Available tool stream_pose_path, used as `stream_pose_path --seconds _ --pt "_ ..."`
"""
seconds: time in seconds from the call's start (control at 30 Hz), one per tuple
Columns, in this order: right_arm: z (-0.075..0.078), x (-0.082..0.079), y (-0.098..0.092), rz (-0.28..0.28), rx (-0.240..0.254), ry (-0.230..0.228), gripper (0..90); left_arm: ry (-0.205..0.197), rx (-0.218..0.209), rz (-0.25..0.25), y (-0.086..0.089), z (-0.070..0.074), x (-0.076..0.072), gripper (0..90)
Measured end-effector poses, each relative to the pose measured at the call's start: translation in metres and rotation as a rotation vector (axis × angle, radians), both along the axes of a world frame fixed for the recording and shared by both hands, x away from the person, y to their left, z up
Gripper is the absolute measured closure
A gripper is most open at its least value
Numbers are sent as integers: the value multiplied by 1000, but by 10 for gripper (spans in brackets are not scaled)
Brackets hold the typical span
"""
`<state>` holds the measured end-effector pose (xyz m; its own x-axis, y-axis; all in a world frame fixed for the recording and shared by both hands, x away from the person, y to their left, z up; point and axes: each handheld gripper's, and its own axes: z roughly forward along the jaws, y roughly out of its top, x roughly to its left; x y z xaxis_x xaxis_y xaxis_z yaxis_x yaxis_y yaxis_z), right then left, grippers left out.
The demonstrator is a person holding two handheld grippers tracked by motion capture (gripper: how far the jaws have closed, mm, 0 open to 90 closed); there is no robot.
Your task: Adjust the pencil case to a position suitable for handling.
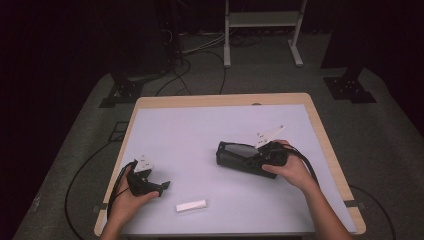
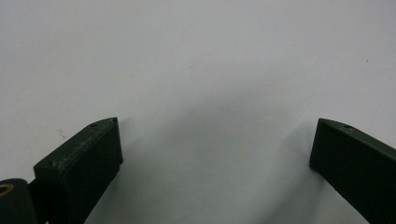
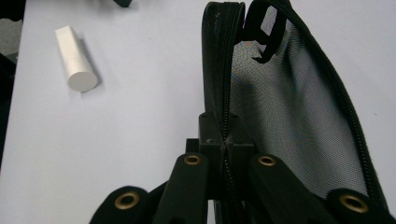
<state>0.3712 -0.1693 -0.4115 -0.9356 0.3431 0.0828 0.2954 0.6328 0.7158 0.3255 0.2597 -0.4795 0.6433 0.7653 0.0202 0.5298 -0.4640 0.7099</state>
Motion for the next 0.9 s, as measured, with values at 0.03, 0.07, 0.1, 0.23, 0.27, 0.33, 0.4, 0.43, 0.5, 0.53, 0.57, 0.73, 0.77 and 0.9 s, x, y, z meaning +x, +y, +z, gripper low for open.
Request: stream_pose_path --seconds 0.03,0.07,0.1,0.23,0.27,0.33,0.4,0.43,0.5,0.53,0.57,0.73,0.77,0.9 --pt "0 -1 2 5 -1 1 875 0 0 0 0 0 0 15" --pt "0 -2 3 15 -3 -2 875 0 0 0 0 0 0 15" --pt "0 -3 6 25 -4 -4 875 0 0 0 0 0 0 15" --pt "0 -6 13 53 -1 -1 875 0 0 0 0 0 0 15" --pt "0 -7 17 67 -10 2 875 0 1 0 0 0 0 15" --pt "-1 -9 22 84 -14 0 875 0 1 0 0 0 0 15" --pt "-1 -11 26 101 -20 0 875 0 1 0 0 0 0 15" --pt "-1 -11 28 104 -20 5 875 0 0 0 0 0 0 15" --pt "-2 -12 34 129 -26 3 875 0 0 0 0 0 0 15" --pt "-2 -13 36 132 -24 10 875 0 0 0 0 0 0 15" --pt "-3 -13 38 143 -25 9 875 0 0 0 0 0 0 15" --pt "-5 -16 49 175 -38 17 875 0 1 0 0 0 0 15" --pt "-5 -16 51 182 -43 17 875 0 0 0 0 0 0 15" --pt "-5 -18 57 203 -45 23 875 0 0 0 0 0 0 15"
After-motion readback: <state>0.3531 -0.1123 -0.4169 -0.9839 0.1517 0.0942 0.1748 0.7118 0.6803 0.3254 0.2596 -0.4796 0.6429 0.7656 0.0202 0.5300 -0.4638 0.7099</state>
